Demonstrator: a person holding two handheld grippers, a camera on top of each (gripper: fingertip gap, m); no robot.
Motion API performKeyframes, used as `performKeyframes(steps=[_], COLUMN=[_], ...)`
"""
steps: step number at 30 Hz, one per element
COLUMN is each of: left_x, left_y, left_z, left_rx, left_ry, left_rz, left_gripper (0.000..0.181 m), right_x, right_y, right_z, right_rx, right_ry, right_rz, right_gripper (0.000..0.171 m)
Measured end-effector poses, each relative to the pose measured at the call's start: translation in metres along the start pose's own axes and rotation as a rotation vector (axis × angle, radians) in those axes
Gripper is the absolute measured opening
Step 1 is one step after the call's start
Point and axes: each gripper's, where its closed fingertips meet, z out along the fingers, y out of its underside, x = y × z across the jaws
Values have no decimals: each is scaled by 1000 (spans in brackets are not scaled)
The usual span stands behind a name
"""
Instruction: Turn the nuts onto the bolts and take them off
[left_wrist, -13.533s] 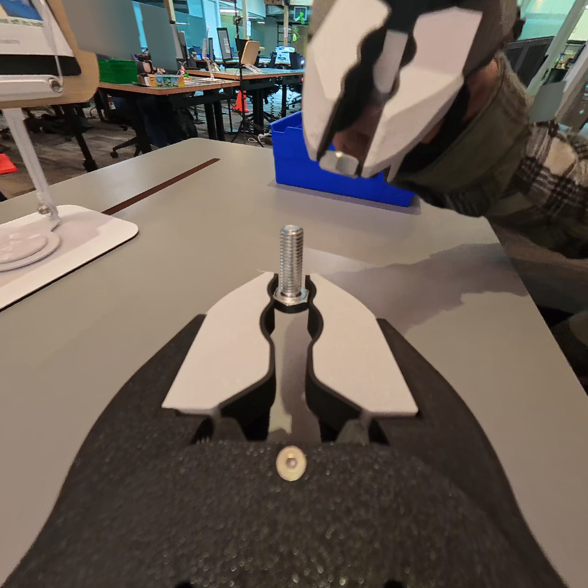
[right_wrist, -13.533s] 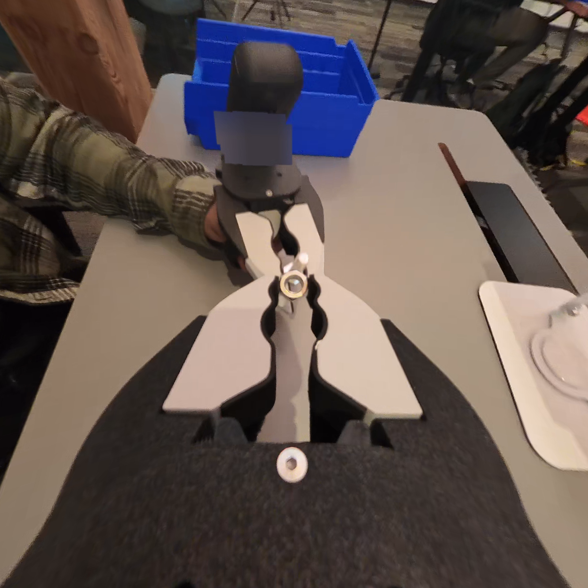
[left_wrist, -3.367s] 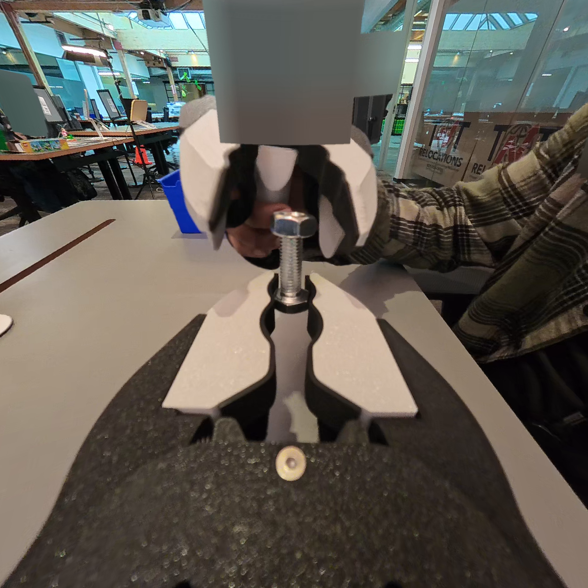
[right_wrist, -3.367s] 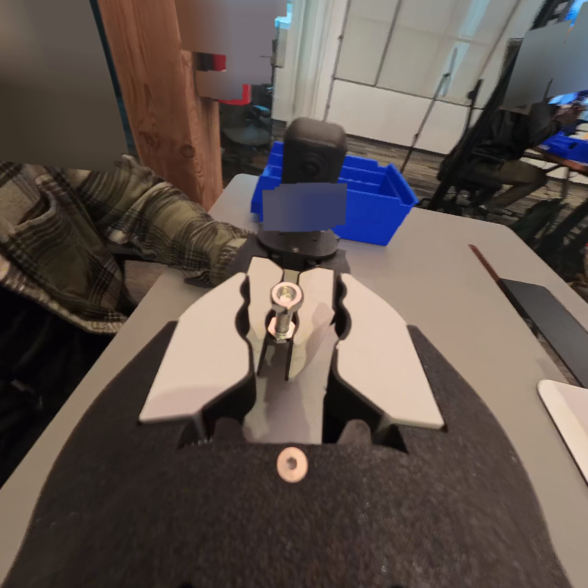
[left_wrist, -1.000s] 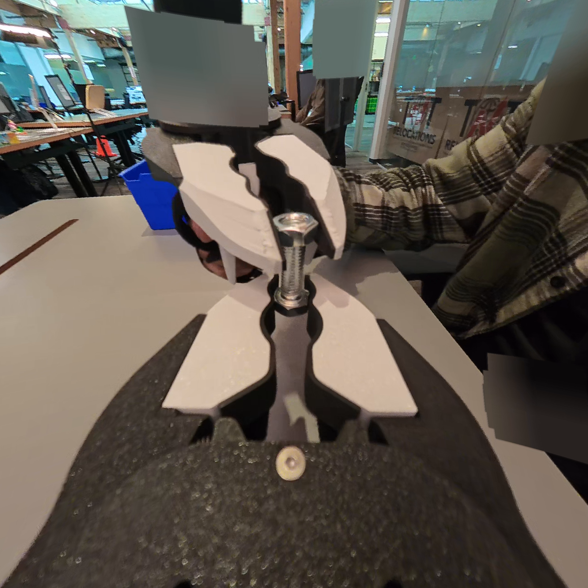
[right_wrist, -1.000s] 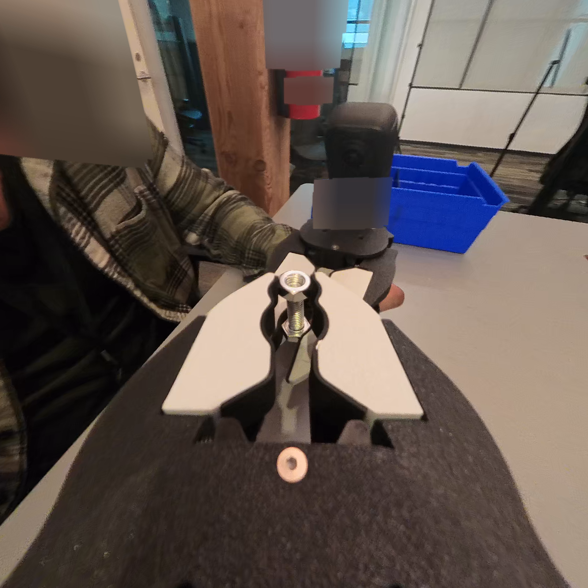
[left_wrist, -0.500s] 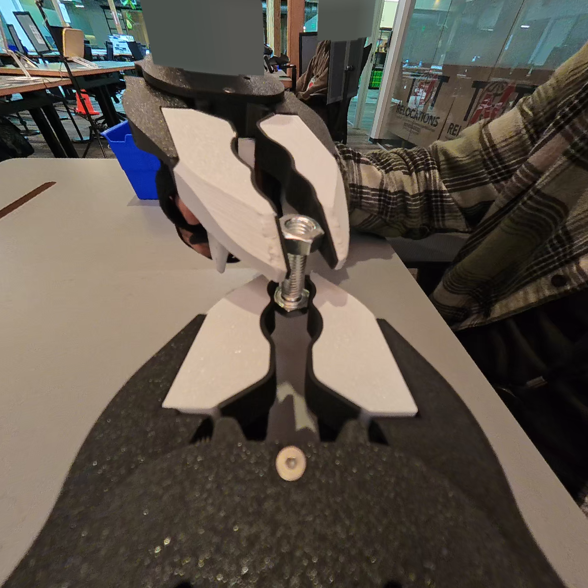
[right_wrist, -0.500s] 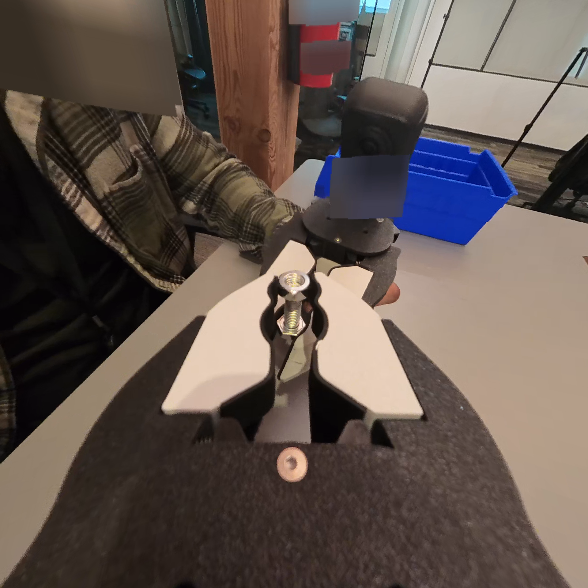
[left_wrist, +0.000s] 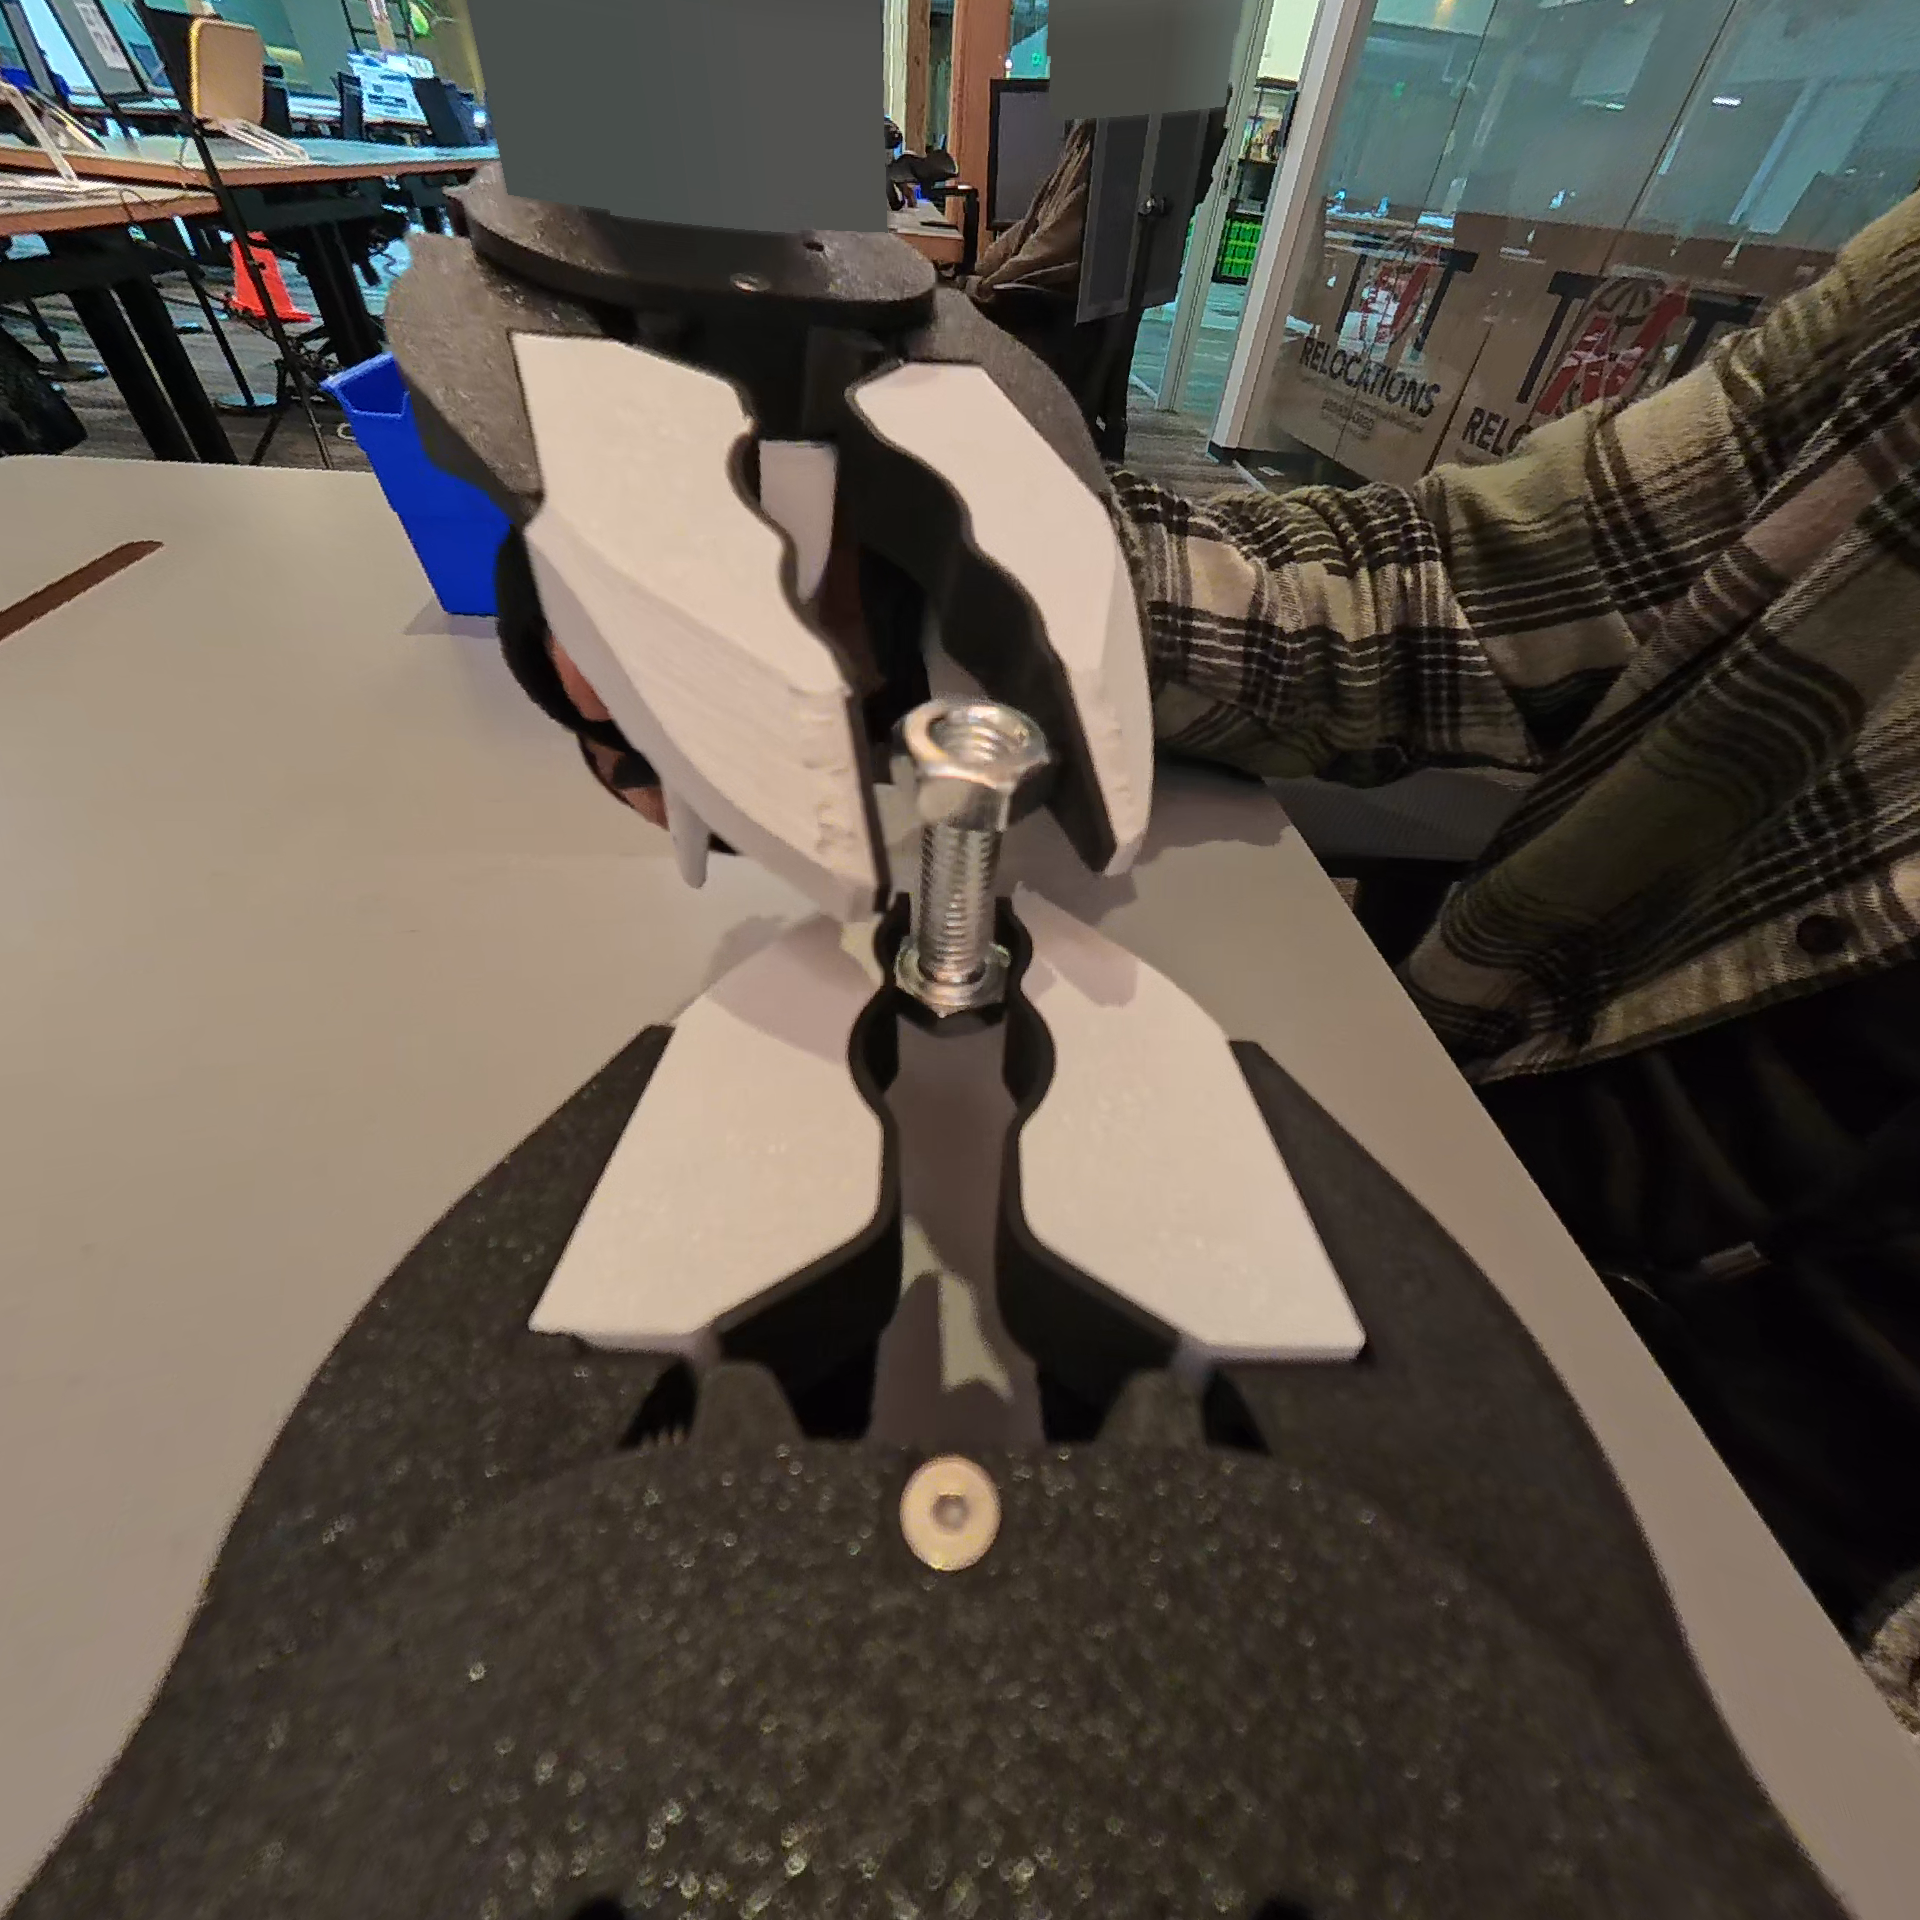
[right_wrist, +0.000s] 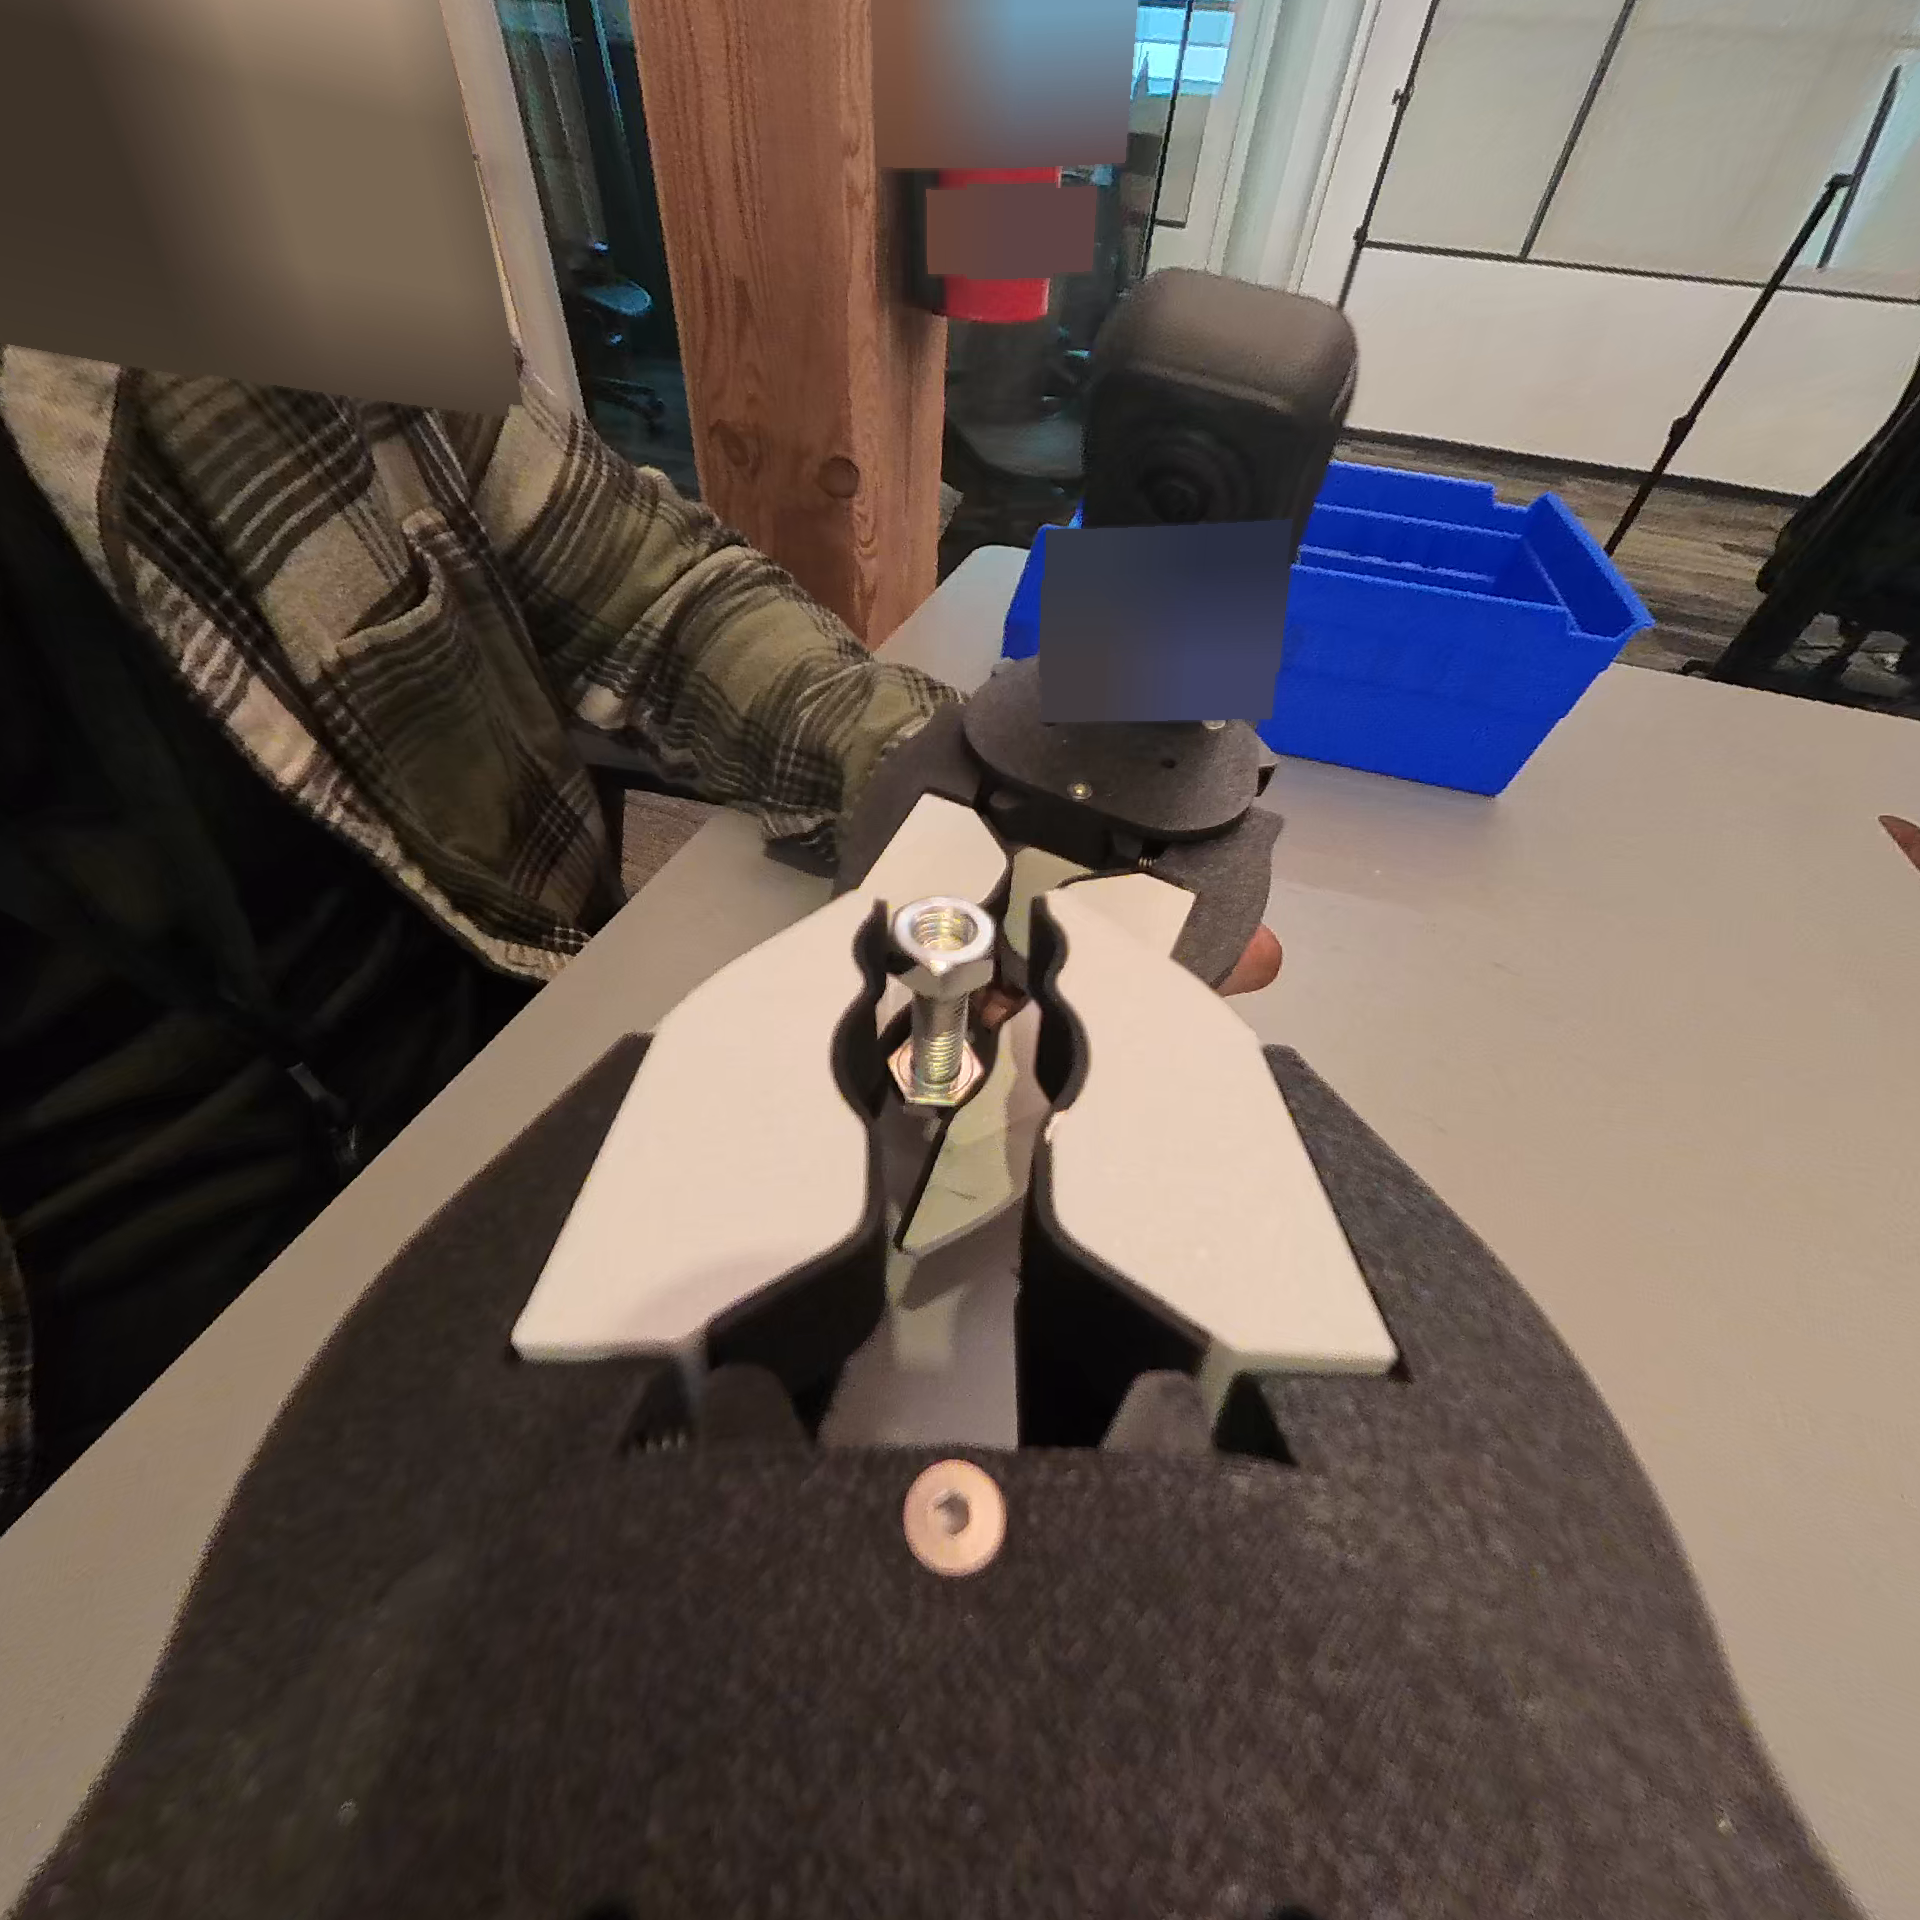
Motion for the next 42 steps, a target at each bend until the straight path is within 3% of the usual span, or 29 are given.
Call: performKeyframes(steps=[12, 37, 40, 42], left_x=[-4, -7, -14, -26], left_y=[-2, -2, -3, -2], left_z=[-1, -2, -5, -9], left_rx=[9, 12, 16, 12], left_ry=[-22, -47, -90, -169], left_rz=[2, 21, 17, 10], left_gripper=[15, 15, 15, 15], right_x=[10, 13, 18, 32], right_y=[-2, -11, -13, -13], right_z=[-6, -19, -20, -25], right_rx=[44, 125, 124, 149], right_ry=[72, 99, 199, 395], right_rz=[48, 72, 122, 189], right_gripper=[48, 47, 47, 49])
